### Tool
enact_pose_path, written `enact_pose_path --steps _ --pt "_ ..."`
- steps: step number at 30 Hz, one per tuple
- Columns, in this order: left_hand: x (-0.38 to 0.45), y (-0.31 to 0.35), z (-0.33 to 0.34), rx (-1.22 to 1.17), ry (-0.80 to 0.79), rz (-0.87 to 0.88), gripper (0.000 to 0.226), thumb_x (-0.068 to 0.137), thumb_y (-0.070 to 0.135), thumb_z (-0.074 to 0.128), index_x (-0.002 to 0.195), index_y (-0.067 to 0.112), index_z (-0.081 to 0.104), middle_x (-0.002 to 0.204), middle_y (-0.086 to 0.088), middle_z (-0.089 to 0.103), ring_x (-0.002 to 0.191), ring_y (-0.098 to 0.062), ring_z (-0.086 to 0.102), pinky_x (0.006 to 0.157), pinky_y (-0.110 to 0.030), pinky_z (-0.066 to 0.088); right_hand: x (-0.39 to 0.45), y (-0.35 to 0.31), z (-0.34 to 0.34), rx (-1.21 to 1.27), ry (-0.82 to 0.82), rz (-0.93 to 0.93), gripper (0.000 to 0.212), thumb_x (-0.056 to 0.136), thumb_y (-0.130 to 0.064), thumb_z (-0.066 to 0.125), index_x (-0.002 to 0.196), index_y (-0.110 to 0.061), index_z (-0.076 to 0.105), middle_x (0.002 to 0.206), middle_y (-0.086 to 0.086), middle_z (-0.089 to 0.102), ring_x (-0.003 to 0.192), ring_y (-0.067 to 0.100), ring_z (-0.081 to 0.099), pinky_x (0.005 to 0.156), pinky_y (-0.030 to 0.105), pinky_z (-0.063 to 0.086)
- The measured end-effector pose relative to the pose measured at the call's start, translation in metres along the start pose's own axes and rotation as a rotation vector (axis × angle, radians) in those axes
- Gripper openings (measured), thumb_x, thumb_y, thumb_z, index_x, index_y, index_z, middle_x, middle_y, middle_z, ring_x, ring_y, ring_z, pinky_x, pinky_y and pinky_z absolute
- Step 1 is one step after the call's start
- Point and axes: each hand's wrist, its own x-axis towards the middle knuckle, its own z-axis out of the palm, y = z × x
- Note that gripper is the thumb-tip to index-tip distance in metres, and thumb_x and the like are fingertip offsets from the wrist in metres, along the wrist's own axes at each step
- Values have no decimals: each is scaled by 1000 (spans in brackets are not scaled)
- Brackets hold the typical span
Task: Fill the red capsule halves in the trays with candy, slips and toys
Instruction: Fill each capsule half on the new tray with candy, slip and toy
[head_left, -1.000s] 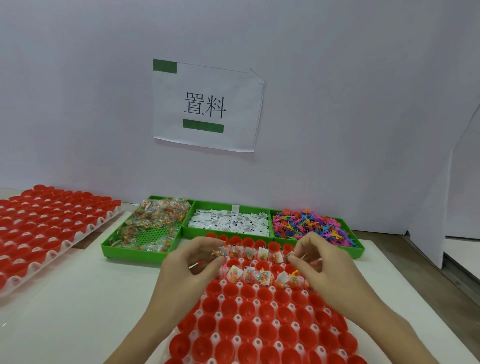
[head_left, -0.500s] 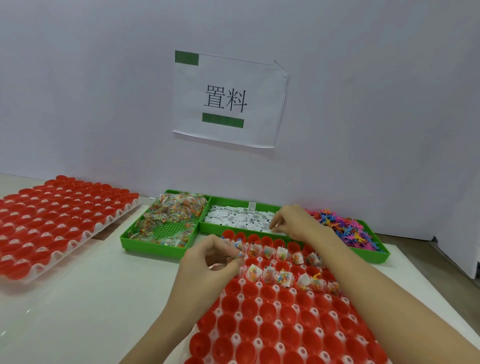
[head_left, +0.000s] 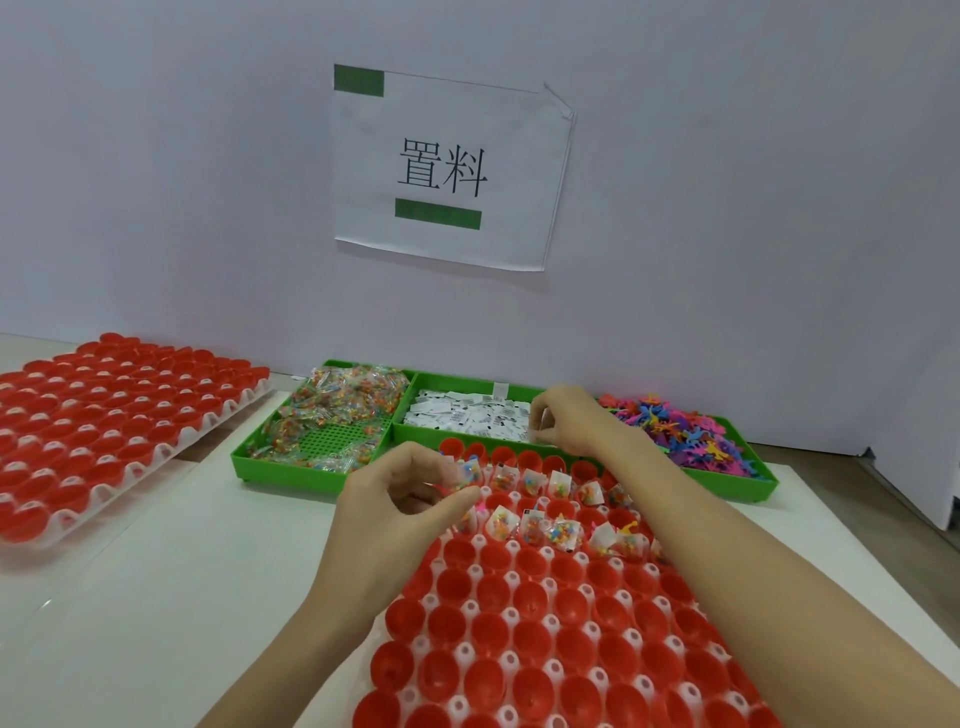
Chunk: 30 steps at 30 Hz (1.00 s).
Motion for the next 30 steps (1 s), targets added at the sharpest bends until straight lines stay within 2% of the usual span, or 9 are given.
enact_pose_path --steps 4,8,11,14,16,20,23,26,30 --pt "-1 5 0 -80 -47 -23 25 79 17 88 100 23 78 88 -5 77 73 -19 76 66 -19 57 -12 5 -5 118 117 35 15 96 -16 70 107 -7 74 105 6 73 90 15 63 86 28 53" --pt "-4 8 3 -161 -55 -71 15 85 11 83 96 18 77 89 -9 78 76 -27 78 68 -20 58 -35 9 -14 260 239 70 14 96 -17 69 105 -10 78 101 3 76 85 9 64 75 14 47" --pt "-6 10 5 -230 -58 -128 10 88 7 77 95 12 72 93 -12 77 78 -30 79 69 -21 59 -64 7 -21 440 324 101 13 95 -20 71 101 -11 79 86 0 78 77 10 72 74 19 55" --pt "-9 13 7 -278 -86 -145 11 89 4 77 94 7 67 96 -15 75 79 -35 78 76 -31 62 -103 -1 -24 701 362 137 13 92 -20 74 103 -13 78 80 -1 79 74 10 76 71 27 62" --pt "-11 14 9 -271 -110 -136 13 88 4 77 94 6 66 94 -13 74 80 -37 78 84 -40 60 -132 -8 -22 803 373 140 13 91 -17 76 104 -16 78 81 -3 79 72 10 76 65 22 60" --pt "-18 22 13 -277 -215 -82 15 86 6 79 95 13 70 94 -15 75 81 -34 78 75 -33 64 -182 -25 -15 856 427 129 10 89 -18 77 97 -23 78 82 -5 79 76 11 76 69 23 61" --pt "-23 24 17 -204 -298 -56 21 82 16 84 99 26 77 90 -9 79 85 -27 78 79 -31 63 -204 -40 -10 827 412 68 13 90 -18 76 91 -30 79 86 -11 78 80 7 74 75 19 58" --pt "-26 24 21 -135 -310 -39 15 77 20 87 91 23 82 88 -5 80 85 -20 78 80 -24 61 -215 -54 -4 739 364 8 17 92 -20 73 91 -36 79 88 -20 76 88 0 71 79 15 55" --pt "-28 22 22 -96 -327 -17 14 76 21 88 89 21 83 85 -5 80 82 -20 78 76 -22 60 -219 -61 -2 658 369 -43 20 94 -22 70 97 -40 78 93 -27 73 93 -3 69 83 16 54"
